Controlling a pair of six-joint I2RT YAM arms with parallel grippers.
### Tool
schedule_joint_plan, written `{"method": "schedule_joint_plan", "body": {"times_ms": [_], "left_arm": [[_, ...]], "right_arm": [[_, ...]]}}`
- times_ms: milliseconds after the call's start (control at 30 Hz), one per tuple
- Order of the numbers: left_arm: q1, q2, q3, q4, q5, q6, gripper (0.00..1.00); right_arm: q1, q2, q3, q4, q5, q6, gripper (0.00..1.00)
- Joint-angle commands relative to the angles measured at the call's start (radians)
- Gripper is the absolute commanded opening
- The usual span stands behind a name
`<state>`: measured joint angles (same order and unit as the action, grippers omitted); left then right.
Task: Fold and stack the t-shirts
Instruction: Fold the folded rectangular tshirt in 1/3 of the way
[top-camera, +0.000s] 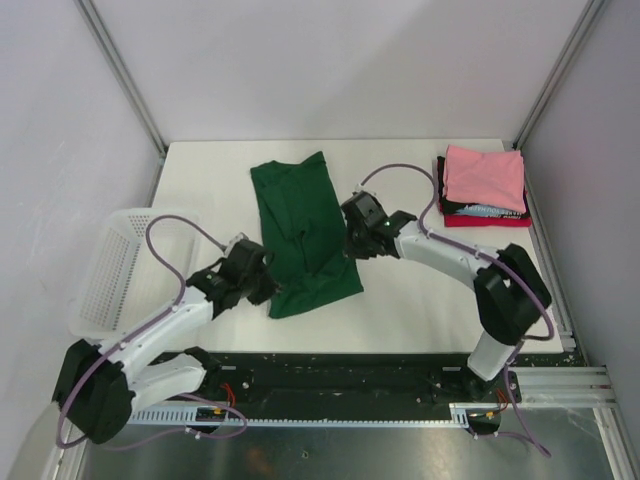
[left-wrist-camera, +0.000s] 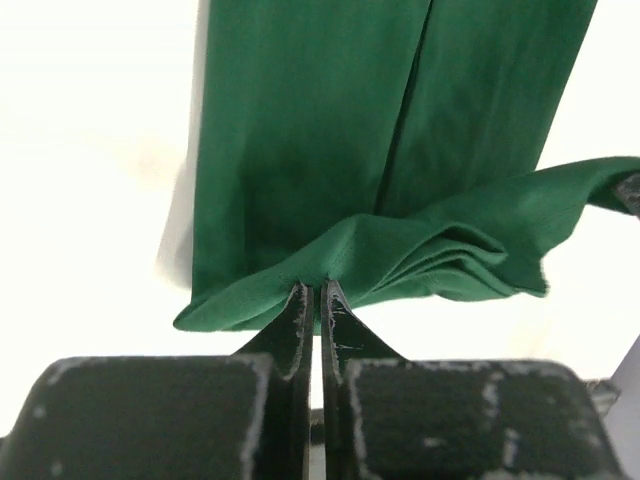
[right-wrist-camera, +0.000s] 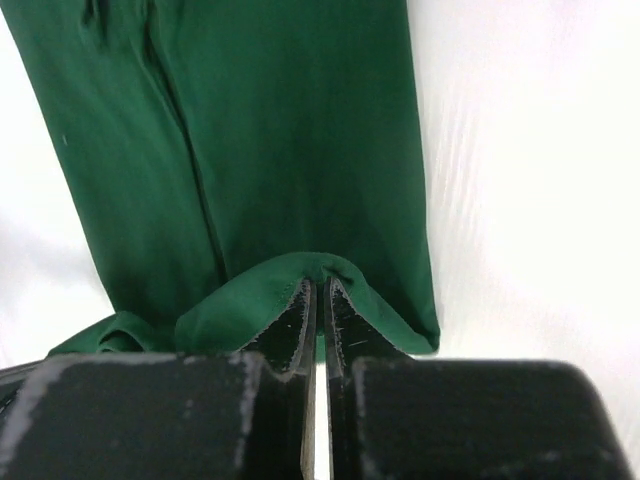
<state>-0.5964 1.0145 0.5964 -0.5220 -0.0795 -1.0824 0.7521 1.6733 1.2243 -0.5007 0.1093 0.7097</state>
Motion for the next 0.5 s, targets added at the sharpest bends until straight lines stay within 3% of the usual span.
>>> {"method": "schedule_joint_plan", "body": {"times_ms": [0, 267, 467], "left_arm": [[0.091, 0.084, 0.105, 0.121, -0.070, 0.096, 0.00], [0.225, 0.311, 0.224, 0.223, -0.052, 0.148, 0.00], [0.258, 0.433, 0.292, 0.256, -0.026, 0.176, 0.00]], "right_arm": [[-0.053, 0.102, 0.133, 0.085, -0.013, -0.042, 0.00], [-0.132, 0.300, 0.316, 0.120, -0.049, -0.045, 0.00], [-0.153, 0.382, 0.414, 0.094, -0.058, -0.040, 0.00]]}}
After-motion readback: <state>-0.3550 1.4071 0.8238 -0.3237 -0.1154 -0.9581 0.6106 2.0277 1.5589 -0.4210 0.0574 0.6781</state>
